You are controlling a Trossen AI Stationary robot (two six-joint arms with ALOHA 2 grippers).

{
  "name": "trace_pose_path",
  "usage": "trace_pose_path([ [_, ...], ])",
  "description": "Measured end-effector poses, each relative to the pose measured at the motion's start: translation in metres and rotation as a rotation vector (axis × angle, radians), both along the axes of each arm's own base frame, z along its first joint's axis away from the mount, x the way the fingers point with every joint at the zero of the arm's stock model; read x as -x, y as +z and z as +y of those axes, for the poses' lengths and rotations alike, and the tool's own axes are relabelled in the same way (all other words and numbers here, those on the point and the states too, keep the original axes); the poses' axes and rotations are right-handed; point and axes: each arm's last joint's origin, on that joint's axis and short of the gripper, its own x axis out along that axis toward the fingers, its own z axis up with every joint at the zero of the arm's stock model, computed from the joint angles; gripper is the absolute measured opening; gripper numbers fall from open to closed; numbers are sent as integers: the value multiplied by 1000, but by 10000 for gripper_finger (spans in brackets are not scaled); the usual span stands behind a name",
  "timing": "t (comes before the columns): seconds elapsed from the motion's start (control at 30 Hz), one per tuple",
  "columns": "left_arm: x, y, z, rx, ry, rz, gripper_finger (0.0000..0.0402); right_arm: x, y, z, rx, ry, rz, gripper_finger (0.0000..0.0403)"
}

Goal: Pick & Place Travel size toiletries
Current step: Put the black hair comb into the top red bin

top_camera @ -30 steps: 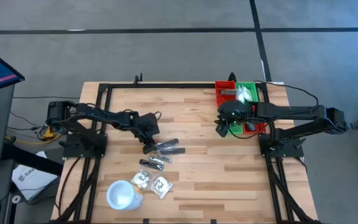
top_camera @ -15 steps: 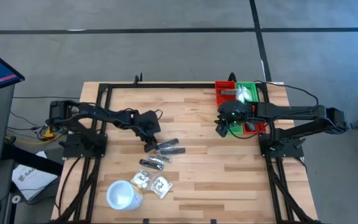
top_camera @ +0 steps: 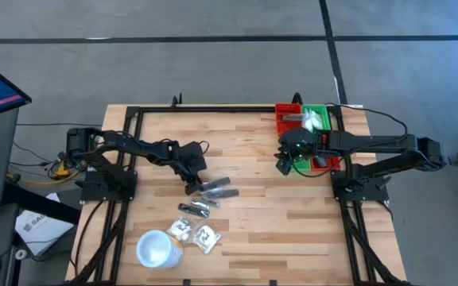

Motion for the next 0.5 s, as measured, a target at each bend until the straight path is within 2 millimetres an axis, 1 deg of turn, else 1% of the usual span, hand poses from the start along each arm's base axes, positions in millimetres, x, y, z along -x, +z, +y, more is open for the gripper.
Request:
trace_pose_path([
  [0.07,0,0,0,-9,-14,-5,110,0,0,0,0,0,1,128],
  [0.2,-1,1,0,-25,-43,-26,24,0,0,0,0,0,1,128],
  [0.23,-1,1,0,-30,-45,-28,14,0,0,0,0,0,1,128],
  [0.5,-2,1,0,-40,-53,-42,3,0,0,0,0,0,1,128],
])
